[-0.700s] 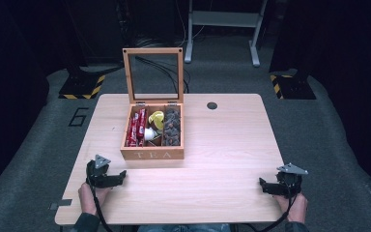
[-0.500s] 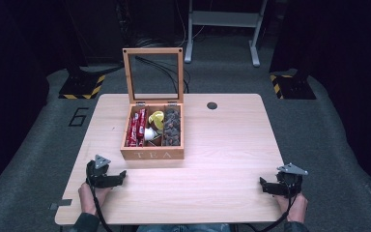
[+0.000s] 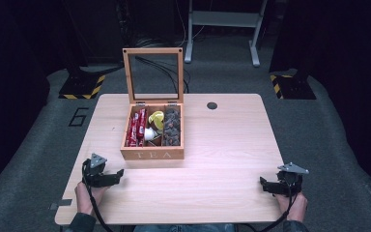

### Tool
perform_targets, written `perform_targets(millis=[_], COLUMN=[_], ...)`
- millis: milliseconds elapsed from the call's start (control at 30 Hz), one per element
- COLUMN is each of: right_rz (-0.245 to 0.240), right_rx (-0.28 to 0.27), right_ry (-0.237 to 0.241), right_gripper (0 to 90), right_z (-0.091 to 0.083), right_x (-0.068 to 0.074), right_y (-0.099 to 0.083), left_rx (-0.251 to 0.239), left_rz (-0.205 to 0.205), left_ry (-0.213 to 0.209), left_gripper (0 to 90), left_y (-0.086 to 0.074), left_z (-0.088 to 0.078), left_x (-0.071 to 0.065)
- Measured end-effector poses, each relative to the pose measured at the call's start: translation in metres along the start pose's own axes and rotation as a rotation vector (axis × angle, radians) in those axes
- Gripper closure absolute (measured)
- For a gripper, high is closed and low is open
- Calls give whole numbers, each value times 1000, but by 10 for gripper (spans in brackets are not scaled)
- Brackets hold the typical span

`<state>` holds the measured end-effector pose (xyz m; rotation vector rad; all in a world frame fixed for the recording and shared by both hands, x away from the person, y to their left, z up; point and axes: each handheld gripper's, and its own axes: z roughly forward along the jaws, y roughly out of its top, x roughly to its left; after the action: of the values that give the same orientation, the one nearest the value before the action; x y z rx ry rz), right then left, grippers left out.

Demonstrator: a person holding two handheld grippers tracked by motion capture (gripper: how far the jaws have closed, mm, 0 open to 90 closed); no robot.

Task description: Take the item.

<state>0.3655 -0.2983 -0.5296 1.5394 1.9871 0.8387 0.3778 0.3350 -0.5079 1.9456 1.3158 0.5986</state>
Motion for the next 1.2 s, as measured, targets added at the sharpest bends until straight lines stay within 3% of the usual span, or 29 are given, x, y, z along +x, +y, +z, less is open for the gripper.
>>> perform_targets(millis=[333, 633, 1200], right_rz=[6, 8, 16], right_rx=[2, 0, -4], right_ry=[5, 4, 2], right_gripper=[7, 11, 20], right_z=[0, 0, 0], right_x=[-1, -1, -1], right_y=[0, 0, 0], left_rx=[-35, -59, -91], left_rz=[26, 43, 115], left_ry=[-52, -66, -110], left_gripper=[135, 127, 120], left_y=[24, 40, 83], left_z=[-10, -14, -5], left_x=[-8, -12, -27])
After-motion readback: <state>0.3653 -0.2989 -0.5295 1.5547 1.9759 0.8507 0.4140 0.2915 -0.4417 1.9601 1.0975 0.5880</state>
